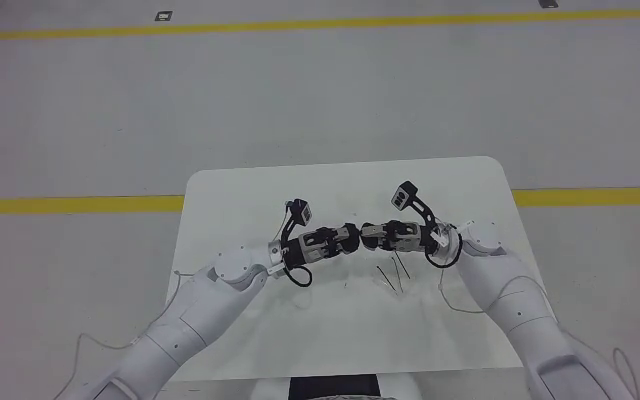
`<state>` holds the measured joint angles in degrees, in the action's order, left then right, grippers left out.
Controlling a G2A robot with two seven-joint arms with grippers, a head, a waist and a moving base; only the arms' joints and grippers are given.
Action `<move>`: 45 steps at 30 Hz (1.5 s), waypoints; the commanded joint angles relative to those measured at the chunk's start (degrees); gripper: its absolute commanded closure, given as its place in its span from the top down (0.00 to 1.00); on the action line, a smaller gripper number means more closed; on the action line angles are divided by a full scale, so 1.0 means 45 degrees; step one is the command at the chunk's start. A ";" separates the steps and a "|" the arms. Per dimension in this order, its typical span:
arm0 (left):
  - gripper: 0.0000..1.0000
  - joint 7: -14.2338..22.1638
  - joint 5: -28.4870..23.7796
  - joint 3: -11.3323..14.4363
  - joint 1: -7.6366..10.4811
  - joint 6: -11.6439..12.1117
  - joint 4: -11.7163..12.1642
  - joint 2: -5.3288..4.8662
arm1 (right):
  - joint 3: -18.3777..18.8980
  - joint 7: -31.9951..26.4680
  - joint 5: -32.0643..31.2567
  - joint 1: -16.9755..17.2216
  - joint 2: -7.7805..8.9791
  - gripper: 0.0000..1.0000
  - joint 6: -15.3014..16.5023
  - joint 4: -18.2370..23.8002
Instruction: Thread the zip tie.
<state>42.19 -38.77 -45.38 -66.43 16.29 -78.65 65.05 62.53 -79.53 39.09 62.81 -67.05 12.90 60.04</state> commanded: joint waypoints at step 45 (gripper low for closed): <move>0.00 -0.0076 0.0403 -0.0381 -0.0216 -0.0010 0.0085 0.0181 | -0.0294 -0.0008 0.0153 0.0029 0.0135 1.00 0.0217 0.0103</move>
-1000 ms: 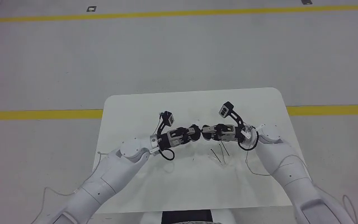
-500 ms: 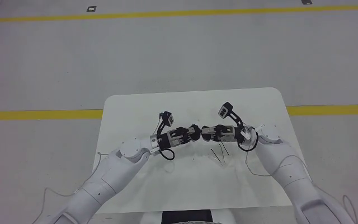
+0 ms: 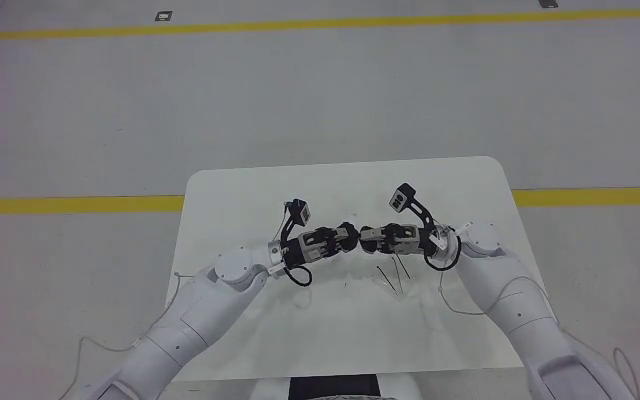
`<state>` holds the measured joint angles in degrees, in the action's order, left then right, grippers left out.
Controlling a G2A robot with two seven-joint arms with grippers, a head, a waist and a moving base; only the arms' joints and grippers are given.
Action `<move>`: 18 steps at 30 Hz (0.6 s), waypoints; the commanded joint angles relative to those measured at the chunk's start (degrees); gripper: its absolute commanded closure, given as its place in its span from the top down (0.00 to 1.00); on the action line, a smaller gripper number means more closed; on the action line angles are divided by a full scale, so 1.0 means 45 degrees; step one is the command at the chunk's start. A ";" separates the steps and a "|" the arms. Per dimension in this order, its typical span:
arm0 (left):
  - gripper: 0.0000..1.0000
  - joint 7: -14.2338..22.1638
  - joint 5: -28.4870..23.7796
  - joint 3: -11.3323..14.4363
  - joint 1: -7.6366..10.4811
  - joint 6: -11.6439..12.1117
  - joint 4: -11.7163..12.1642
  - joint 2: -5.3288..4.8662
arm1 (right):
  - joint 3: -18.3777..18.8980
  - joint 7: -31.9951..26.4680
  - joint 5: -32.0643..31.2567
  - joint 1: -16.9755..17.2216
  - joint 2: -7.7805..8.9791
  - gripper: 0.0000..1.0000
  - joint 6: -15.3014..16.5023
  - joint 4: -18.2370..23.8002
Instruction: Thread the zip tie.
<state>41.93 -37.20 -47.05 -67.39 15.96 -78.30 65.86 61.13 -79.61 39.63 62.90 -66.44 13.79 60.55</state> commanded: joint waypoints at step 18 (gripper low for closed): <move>0.00 -0.0338 0.4589 -0.1468 -0.1088 0.0782 -0.2110 -0.0084 | 0.0696 0.0632 0.0980 0.0308 0.0044 1.00 0.0038 -0.0247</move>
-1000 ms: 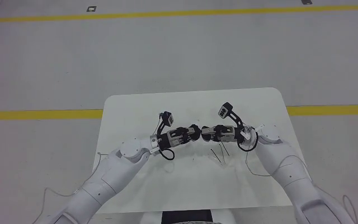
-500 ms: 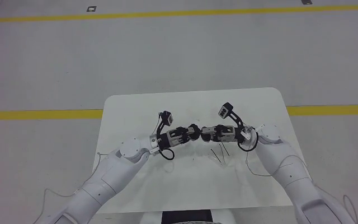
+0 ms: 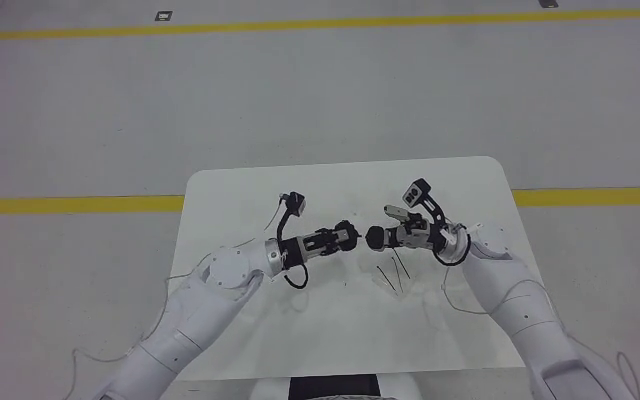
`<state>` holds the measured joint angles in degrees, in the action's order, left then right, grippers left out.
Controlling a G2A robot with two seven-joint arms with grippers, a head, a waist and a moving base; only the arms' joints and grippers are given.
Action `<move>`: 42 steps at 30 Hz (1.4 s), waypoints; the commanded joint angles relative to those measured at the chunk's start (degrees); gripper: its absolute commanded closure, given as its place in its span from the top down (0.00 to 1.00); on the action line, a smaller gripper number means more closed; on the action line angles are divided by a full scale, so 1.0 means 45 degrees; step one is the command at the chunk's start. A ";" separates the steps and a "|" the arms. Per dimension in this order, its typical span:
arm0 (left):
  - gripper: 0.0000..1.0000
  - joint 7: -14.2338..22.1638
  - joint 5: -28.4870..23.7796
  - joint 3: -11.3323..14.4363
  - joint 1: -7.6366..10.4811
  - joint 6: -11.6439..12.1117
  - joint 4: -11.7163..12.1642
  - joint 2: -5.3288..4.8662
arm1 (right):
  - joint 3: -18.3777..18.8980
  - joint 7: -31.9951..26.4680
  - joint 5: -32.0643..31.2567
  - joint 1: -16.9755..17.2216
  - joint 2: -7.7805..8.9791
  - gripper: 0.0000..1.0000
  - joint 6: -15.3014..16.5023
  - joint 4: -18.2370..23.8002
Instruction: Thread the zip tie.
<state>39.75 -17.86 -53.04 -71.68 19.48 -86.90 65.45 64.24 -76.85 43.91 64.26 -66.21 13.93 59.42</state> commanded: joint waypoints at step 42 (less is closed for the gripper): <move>0.00 -0.0137 0.3603 -0.1230 -0.1099 0.0001 -0.1831 -0.0108 | 0.0019 0.0123 0.0057 0.0005 -0.0015 1.00 0.0020 -0.0017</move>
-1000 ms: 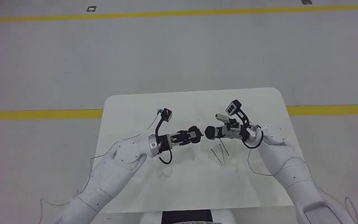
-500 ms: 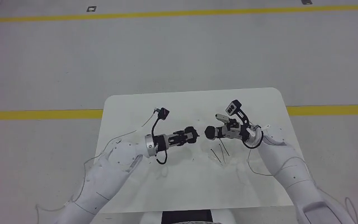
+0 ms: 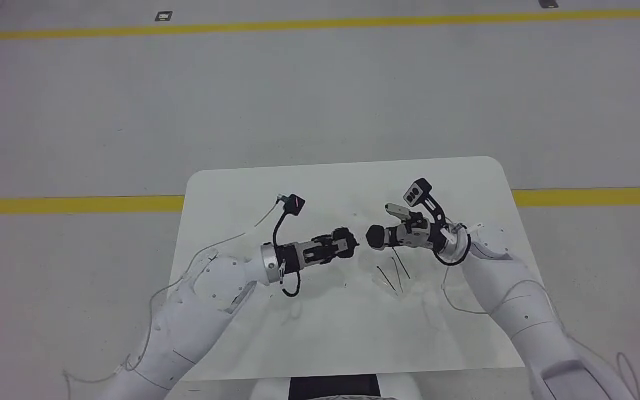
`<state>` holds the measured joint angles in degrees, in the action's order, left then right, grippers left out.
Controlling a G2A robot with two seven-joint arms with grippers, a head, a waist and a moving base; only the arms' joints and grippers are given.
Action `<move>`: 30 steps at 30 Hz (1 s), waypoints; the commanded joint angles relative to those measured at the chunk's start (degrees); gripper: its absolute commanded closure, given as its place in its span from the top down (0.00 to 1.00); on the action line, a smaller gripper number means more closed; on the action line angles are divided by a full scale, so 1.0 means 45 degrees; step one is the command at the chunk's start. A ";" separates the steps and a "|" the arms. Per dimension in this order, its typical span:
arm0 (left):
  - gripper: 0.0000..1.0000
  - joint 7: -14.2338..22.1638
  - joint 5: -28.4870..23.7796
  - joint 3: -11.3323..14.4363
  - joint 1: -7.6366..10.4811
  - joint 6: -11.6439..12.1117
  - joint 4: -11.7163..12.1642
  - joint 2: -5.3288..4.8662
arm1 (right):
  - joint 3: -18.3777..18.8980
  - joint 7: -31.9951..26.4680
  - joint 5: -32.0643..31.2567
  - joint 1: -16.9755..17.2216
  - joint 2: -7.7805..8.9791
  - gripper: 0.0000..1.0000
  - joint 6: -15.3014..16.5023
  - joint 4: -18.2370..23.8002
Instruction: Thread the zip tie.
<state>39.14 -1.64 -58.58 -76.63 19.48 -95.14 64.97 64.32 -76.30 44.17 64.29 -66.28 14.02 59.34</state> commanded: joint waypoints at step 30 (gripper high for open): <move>0.00 -0.2867 0.4269 0.1467 0.0539 0.0000 -0.0997 -0.0966 | 0.0000 0.0000 0.0000 0.0000 0.0000 1.00 0.0000 0.0000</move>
<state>26.51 18.23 -52.32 -74.27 19.48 -99.80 60.86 64.32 -76.30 44.17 64.29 -66.28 14.02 59.34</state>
